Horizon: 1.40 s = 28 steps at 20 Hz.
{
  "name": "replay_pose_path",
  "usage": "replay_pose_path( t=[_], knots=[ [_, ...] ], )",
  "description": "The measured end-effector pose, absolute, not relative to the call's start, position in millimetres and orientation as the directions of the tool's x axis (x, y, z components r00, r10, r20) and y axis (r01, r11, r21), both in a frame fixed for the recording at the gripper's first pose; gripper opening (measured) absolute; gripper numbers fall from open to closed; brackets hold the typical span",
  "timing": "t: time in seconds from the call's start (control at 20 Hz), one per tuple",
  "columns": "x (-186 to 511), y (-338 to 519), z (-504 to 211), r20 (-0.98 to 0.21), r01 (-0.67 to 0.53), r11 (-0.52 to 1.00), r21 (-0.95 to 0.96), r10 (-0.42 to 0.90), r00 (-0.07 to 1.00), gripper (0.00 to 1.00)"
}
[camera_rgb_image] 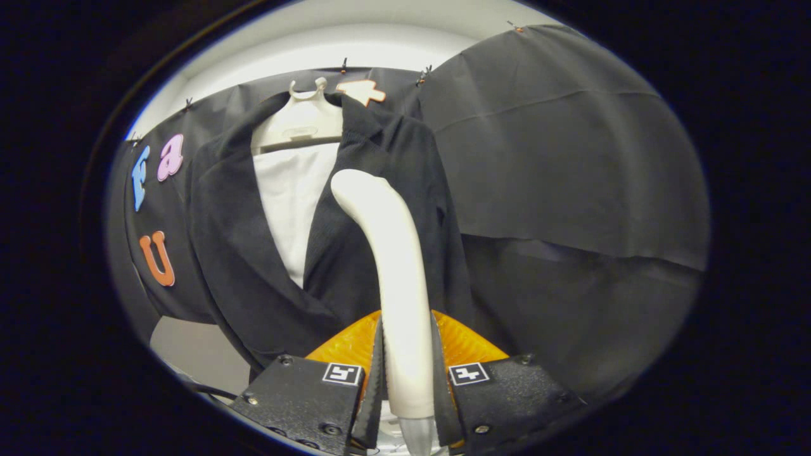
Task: Iron the clothes twice with a garment steamer, once on the left side and once on the right side.
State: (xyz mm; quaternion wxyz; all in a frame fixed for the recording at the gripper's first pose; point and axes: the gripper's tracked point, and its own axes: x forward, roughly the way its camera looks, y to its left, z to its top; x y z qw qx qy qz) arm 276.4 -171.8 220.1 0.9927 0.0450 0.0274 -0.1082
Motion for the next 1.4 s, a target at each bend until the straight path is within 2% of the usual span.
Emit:
replay_pose_path(
  t=[1.4],
  knots=[
    [273,-150,61,-0.293,0.226,0.974,-0.018,-0.221,0.93,0.37]
  ],
)
